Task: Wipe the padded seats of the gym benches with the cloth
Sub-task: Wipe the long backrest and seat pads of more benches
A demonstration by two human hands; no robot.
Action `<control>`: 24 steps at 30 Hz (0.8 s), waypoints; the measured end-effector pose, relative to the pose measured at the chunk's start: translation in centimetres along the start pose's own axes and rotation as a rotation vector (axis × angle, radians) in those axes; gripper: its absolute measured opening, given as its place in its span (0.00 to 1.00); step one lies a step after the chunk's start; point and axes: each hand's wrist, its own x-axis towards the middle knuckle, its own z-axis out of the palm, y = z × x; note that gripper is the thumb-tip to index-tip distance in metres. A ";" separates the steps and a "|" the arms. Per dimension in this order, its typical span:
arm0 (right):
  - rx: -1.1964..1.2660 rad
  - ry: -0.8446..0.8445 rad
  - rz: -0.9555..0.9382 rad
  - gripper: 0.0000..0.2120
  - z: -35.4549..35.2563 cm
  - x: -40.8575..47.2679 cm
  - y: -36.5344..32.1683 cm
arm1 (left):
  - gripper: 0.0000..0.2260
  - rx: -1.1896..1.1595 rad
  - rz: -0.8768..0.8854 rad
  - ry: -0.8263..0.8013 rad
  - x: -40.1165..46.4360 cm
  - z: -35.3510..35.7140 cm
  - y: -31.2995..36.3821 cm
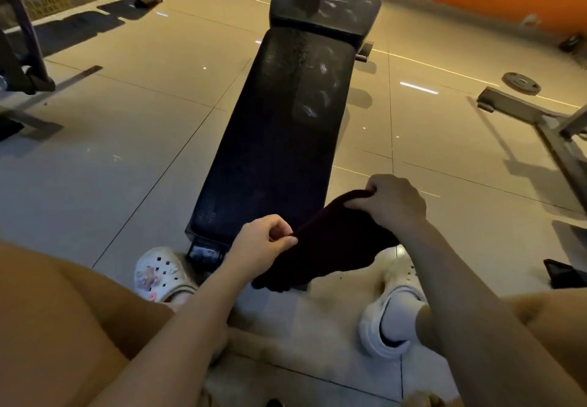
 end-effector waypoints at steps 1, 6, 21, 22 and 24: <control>0.023 0.048 -0.002 0.15 0.6 0.9 -1.1 | 0.07 -0.061 -0.047 0.085 0.4 0.5 -0.5; 0.449 0.016 -0.136 0.24 9.8 4.4 -5.9 | 0.10 -0.059 -0.249 0.341 3.5 1.2 -4.9; -0.136 0.240 -0.501 0.32 20.2 10.7 -3.0 | 0.25 0.354 -0.225 0.653 14.5 -1.9 -11.7; -0.149 0.246 -0.507 0.33 19.4 12.4 -3.0 | 0.26 0.366 -0.248 0.641 14.7 -1.8 -12.2; -0.186 0.256 -0.527 0.34 17.7 15.9 -3.0 | 0.27 0.422 -0.274 0.605 14.4 -1.1 -13.3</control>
